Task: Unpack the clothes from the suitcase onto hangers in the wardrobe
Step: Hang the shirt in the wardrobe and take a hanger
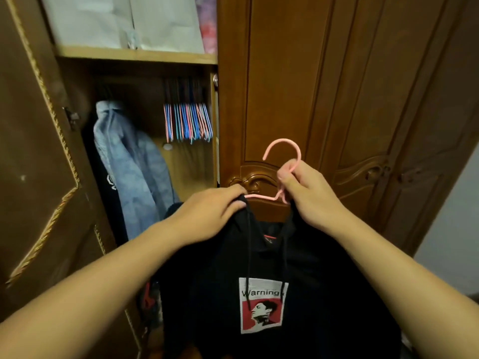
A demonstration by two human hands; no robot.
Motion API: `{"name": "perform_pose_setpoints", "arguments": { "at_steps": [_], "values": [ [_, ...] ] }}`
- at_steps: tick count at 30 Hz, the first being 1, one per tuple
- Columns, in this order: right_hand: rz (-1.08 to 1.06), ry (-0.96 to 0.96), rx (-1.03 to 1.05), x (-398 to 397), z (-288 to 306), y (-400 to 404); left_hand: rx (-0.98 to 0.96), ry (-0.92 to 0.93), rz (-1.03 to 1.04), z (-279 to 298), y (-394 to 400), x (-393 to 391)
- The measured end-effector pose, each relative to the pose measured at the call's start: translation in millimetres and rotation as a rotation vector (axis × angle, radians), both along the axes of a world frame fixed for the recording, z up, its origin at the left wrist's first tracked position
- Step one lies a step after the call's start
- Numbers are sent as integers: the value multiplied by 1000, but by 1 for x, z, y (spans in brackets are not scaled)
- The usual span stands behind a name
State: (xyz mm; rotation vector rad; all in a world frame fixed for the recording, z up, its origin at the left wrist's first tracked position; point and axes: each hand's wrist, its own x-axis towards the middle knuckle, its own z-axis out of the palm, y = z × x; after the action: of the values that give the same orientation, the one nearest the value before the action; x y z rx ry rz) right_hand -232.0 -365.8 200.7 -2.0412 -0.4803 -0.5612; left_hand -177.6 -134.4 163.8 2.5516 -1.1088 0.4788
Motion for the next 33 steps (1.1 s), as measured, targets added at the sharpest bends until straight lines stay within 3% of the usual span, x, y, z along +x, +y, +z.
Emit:
{"name": "perform_pose_setpoints", "arguments": {
  "at_steps": [2,5,10,14,18,26,30,33],
  "values": [
    [87,148,-99,4,2,-12,-53,-75,5,4,1,7],
    [165,411,-523,6,-20,-51,-134,-105,63,6,20,12],
    [223,719,-517,10,-48,-84,-122,-133,141,-3,37,18],
    [167,480,-368,24,-40,-56,-158,-127,150,-2,48,30],
    [135,451,-488,50,-53,-29,-172,-124,208,0,82,52],
    [507,591,51,53,-45,80,19,2,386,2,158,116],
    [403,496,233,81,-46,126,64,16,437,9,181,156],
    [275,430,326,107,-40,150,-43,39,494,24,196,185]
  ]
}}
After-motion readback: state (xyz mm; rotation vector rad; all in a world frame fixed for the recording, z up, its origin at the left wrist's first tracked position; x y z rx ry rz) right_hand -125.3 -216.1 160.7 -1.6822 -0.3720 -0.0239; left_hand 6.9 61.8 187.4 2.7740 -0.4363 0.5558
